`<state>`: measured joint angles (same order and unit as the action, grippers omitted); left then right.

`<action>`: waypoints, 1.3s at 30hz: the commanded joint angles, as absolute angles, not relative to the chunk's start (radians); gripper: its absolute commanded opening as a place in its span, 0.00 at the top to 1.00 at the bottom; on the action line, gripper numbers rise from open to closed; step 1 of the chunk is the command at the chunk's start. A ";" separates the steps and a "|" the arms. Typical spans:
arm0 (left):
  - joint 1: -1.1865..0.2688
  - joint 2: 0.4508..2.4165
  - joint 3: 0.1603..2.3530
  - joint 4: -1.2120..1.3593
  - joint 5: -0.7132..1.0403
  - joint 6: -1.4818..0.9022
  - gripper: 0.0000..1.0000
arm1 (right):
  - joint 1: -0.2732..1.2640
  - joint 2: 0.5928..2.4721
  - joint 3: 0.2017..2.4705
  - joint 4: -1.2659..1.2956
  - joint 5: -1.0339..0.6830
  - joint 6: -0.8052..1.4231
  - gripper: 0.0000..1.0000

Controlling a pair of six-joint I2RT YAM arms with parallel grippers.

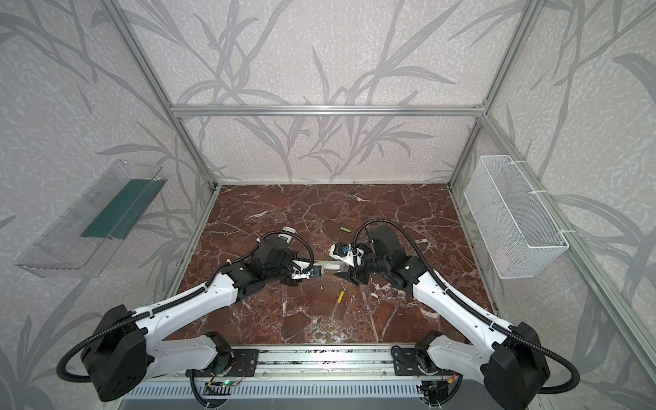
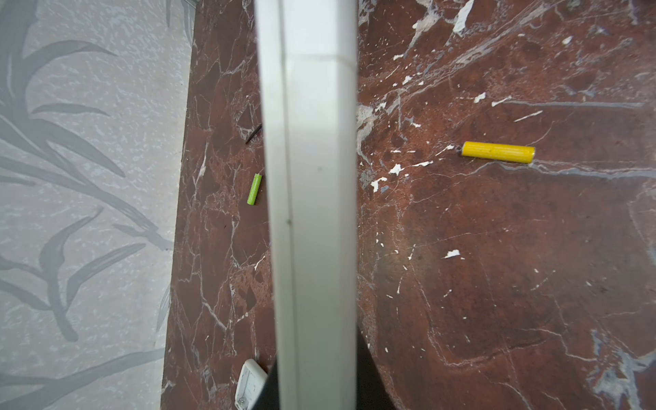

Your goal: Unload the batteries from the remote control

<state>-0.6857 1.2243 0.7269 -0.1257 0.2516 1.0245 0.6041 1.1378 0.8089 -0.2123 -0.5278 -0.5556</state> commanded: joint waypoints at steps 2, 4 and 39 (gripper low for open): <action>-0.678 1.198 0.779 -0.146 0.350 1.002 1.00 | 0.611 1.173 0.807 -0.141 -0.559 -0.560 0.32; -0.674 1.198 0.782 -0.150 0.366 1.001 1.00 | 0.611 1.188 0.814 -0.144 -0.565 -0.558 0.34; -0.668 1.183 0.642 0.225 0.234 0.935 0.00 | 0.572 1.283 0.962 -0.247 -0.550 -0.101 0.96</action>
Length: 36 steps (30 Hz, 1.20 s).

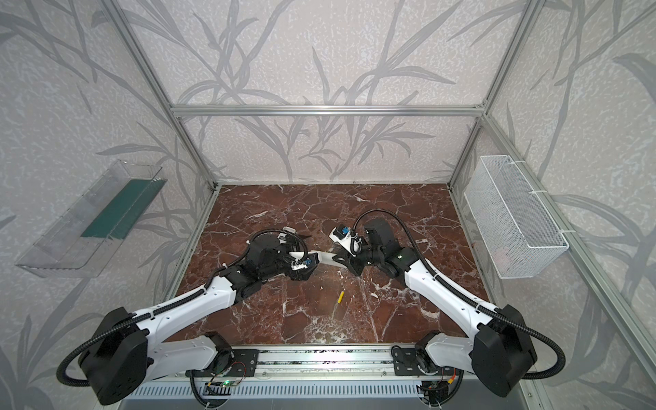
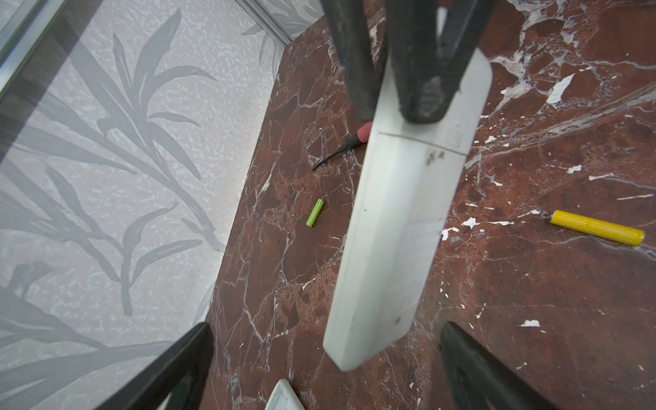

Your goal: Unload the batteries from the remote control

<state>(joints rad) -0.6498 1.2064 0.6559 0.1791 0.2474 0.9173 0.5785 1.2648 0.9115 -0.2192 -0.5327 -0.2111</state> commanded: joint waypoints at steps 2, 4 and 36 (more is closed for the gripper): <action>-0.681 1.192 0.636 0.245 0.220 0.942 0.00 | 0.571 1.301 0.985 -0.257 -0.558 -0.056 0.96; -0.687 1.203 0.621 0.299 0.200 0.931 0.00 | 0.565 1.321 1.004 -0.260 -0.552 0.002 0.97; -0.727 1.341 0.614 0.484 0.190 0.916 0.39 | 0.458 1.327 1.017 -0.204 -0.825 0.207 0.98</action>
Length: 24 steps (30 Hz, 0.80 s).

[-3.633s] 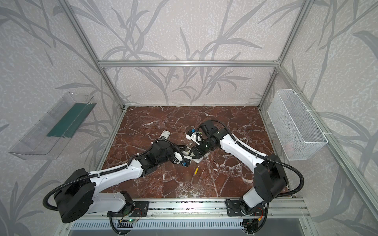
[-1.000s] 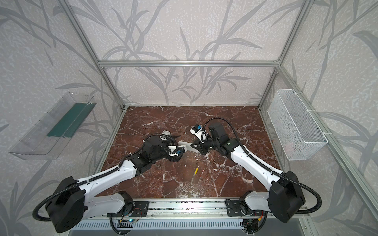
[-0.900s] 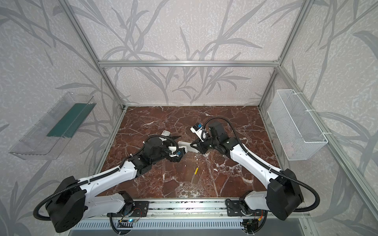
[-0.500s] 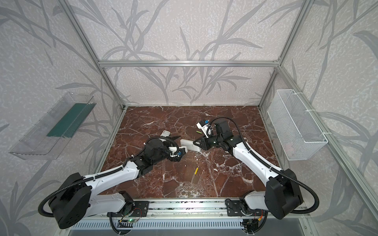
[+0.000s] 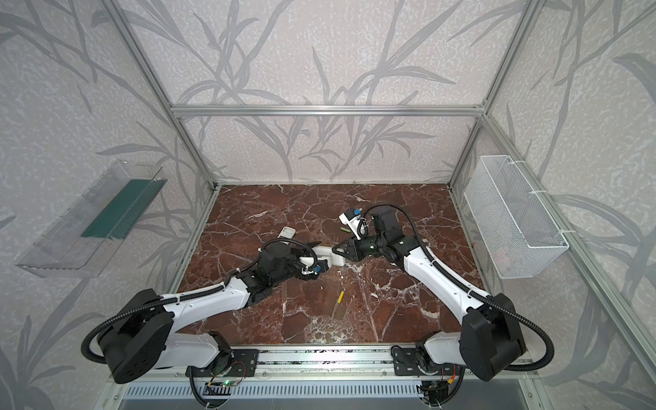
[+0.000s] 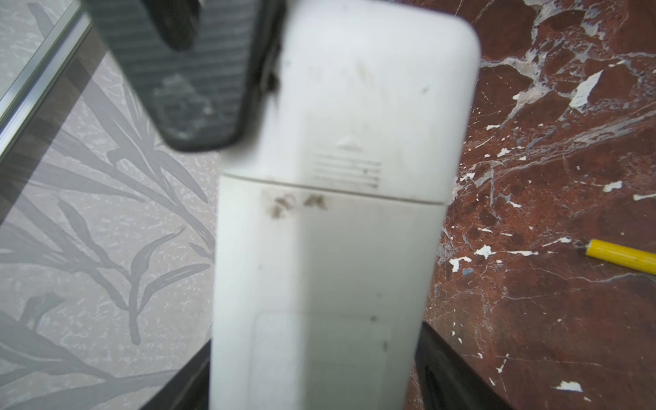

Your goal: Unload the batteries from the remote control

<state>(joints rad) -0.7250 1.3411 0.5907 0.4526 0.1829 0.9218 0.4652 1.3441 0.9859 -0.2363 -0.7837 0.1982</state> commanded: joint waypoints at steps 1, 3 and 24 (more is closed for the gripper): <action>-0.728 1.342 0.612 0.487 0.189 0.914 0.40 | 0.454 1.327 1.016 -0.203 -0.828 0.207 0.98; -0.728 1.341 0.605 0.495 0.193 0.911 0.42 | 0.444 1.326 1.013 -0.198 -0.840 0.208 0.98; -0.726 1.297 0.721 0.177 0.209 0.863 0.83 | 0.417 1.345 0.985 -0.208 -0.791 0.191 0.69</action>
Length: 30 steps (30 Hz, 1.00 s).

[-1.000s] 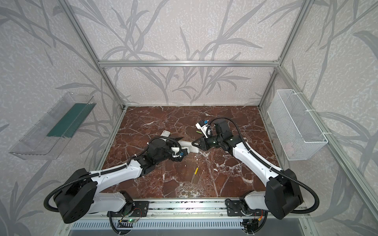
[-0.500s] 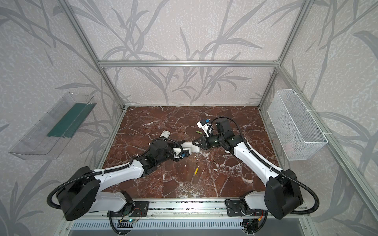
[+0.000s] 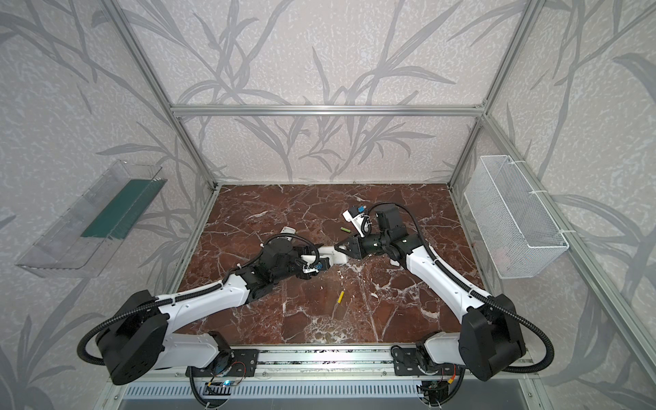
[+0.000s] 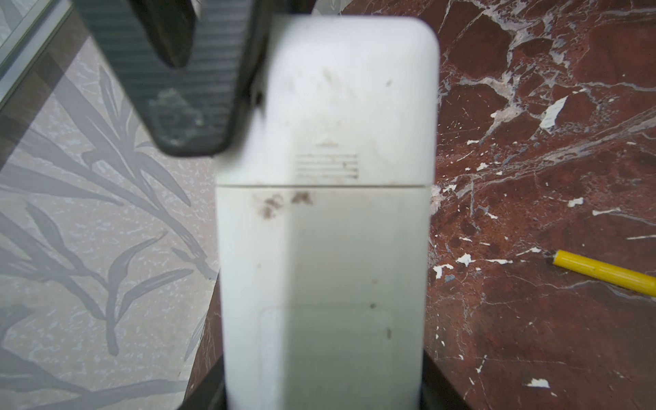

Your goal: Unload the batteries from the remote control

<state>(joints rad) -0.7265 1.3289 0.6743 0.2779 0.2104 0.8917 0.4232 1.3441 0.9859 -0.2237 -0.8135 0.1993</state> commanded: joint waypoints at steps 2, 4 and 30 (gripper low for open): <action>-0.727 1.293 0.742 0.124 0.198 0.841 0.85 | 0.417 1.345 0.978 -0.200 -0.773 0.199 0.64; -0.727 1.292 0.762 0.070 0.185 0.824 0.87 | 0.417 1.343 0.966 -0.185 -0.761 0.210 0.57; -0.767 1.350 0.893 -0.183 0.074 0.646 0.90 | 0.487 1.437 0.915 -0.064 -0.735 0.323 0.59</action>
